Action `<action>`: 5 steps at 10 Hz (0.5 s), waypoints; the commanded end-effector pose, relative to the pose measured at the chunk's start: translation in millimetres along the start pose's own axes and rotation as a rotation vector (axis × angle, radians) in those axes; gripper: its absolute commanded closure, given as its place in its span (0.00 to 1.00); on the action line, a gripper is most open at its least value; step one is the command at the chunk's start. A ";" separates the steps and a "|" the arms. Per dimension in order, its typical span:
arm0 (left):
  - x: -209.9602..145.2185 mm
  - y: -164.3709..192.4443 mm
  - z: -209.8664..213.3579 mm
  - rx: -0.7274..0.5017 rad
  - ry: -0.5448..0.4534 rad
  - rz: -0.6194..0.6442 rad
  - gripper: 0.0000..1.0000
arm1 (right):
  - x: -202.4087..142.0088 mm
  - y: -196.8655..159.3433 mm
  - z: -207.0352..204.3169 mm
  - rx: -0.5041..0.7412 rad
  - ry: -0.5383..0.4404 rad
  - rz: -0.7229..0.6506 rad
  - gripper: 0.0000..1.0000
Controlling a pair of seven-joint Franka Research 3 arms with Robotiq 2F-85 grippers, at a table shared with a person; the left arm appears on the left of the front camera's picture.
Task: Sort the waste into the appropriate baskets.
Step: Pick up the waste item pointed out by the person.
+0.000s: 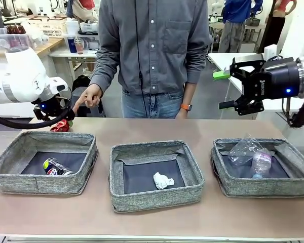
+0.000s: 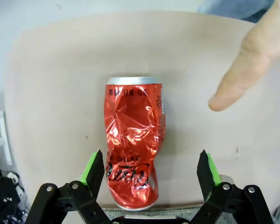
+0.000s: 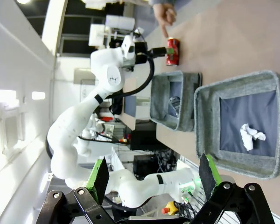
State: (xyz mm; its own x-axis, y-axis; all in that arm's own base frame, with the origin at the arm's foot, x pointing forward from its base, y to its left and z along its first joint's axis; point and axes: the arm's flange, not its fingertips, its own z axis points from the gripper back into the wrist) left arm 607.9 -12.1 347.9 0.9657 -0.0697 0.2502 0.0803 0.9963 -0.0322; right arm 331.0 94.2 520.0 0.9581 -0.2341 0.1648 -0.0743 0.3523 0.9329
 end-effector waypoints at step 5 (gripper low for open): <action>9.2 9.0 -17.5 0.020 0.006 0.012 0.00 | 1.8 -0.9 -3.1 0.030 -0.010 0.018 0.00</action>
State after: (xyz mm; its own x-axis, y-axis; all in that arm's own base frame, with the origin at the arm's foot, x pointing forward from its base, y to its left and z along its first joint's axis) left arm 618.2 -4.7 330.5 0.9705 -0.0585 0.2340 0.0680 0.9971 -0.0329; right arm 331.0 94.2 520.0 0.9581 -0.2341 0.1648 -0.0743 0.3523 0.9329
